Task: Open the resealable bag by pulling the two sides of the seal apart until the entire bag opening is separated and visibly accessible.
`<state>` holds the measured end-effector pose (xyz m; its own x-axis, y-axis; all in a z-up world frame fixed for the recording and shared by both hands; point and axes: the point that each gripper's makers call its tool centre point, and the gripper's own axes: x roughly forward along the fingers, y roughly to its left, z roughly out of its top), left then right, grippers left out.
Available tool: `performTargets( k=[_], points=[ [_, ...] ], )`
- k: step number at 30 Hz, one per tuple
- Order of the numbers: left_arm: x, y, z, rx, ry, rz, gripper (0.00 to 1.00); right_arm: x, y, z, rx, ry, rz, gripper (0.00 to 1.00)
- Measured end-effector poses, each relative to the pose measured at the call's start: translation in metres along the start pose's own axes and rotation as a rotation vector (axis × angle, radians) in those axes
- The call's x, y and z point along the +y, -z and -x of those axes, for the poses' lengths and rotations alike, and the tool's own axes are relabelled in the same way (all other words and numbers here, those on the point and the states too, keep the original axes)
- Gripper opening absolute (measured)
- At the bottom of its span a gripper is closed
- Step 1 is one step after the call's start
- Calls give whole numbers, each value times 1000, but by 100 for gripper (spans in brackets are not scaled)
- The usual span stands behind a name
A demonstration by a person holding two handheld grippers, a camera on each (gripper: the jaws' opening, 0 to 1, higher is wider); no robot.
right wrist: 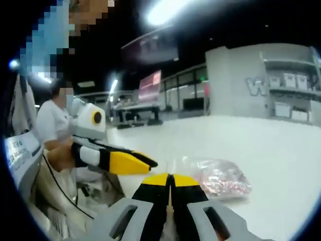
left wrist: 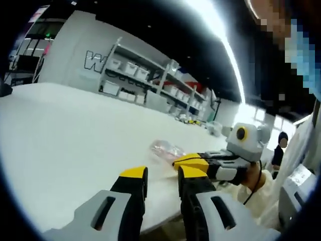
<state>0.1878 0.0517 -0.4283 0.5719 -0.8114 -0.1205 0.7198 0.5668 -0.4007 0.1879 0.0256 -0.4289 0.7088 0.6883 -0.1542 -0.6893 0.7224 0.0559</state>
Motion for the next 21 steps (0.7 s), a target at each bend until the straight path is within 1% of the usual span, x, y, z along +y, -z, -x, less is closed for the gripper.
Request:
performTargets(
  k=[2, 3, 5, 8, 9, 11, 17, 21],
  points=[
    [-2, 1, -3, 10, 14, 40, 22, 0, -1, 0, -10, 0, 2, 0],
    [-3, 1, -4, 10, 22, 58, 22, 4, 0, 0, -4, -18, 8, 0],
    [-4, 1, -5, 9, 32, 123, 21, 6, 0, 1, -7, -27, 24, 0],
    [0, 1, -7, 3, 30, 221, 19, 7, 0, 1, -10, -33, 22, 0],
    [0, 1, -7, 6, 35, 238, 18, 7, -1, 1, -12, -37, 19, 0],
    [0, 2, -8, 13, 36, 262, 18, 7, -1, 1, -13, -40, 19, 0],
    [-1, 5, -8, 40, 34, 267, 16, 8, -2, 2, -16, -46, 13, 0],
    [-1, 6, -8, 43, 37, 297, 15, 8, -2, 2, -19, -46, 14, 0]
  ],
)
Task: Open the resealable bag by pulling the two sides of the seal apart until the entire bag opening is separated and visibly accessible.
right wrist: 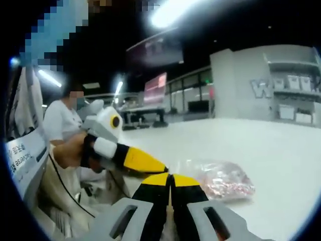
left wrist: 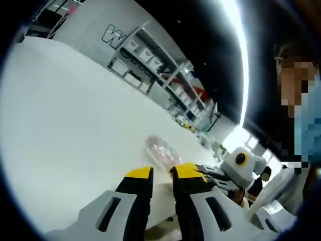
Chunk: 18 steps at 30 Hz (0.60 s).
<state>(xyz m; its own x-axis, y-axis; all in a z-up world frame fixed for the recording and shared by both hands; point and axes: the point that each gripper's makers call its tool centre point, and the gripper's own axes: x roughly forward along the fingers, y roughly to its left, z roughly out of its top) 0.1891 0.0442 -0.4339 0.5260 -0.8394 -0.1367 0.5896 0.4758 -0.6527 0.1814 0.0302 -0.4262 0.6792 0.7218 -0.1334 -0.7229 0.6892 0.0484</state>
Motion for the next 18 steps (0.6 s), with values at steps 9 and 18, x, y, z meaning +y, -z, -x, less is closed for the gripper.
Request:
performTargets(
  k=[9, 18],
  points=[
    [-5, 7, 0, 38, 8, 3, 11, 1, 0, 0, -4, -7, -1, 0],
    [-10, 10, 4, 41, 27, 50, 9, 2, 0, 0, -5, -13, -1, 0]
  ],
)
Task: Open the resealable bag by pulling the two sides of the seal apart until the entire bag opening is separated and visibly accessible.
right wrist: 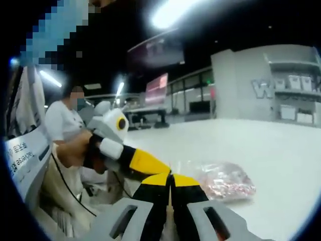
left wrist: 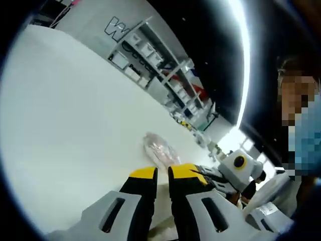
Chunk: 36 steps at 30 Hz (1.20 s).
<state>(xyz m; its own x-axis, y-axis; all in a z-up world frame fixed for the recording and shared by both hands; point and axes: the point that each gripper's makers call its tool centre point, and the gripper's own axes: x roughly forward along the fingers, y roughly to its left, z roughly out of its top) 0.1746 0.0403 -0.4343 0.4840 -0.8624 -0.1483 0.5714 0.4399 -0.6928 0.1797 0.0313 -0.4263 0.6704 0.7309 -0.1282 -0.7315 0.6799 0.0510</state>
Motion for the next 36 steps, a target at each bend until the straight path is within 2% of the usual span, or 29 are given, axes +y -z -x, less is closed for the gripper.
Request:
performTargets(
  k=[7, 15, 32, 36],
  points=[
    [-3, 1, -1, 8, 0, 11, 8, 1, 0, 0, -2, -1, 4, 0],
    [-3, 4, 0, 23, 3, 33, 2, 2, 2, 0, 7, -4, 19, 0],
    [-6, -1, -2, -10, 1, 40, 0, -3, 0, 1, 4, 9, 29, 0],
    [-7, -3, -4, -18, 18, 38, 1, -2, 0, 1, 3, 4, 27, 0]
  ],
)
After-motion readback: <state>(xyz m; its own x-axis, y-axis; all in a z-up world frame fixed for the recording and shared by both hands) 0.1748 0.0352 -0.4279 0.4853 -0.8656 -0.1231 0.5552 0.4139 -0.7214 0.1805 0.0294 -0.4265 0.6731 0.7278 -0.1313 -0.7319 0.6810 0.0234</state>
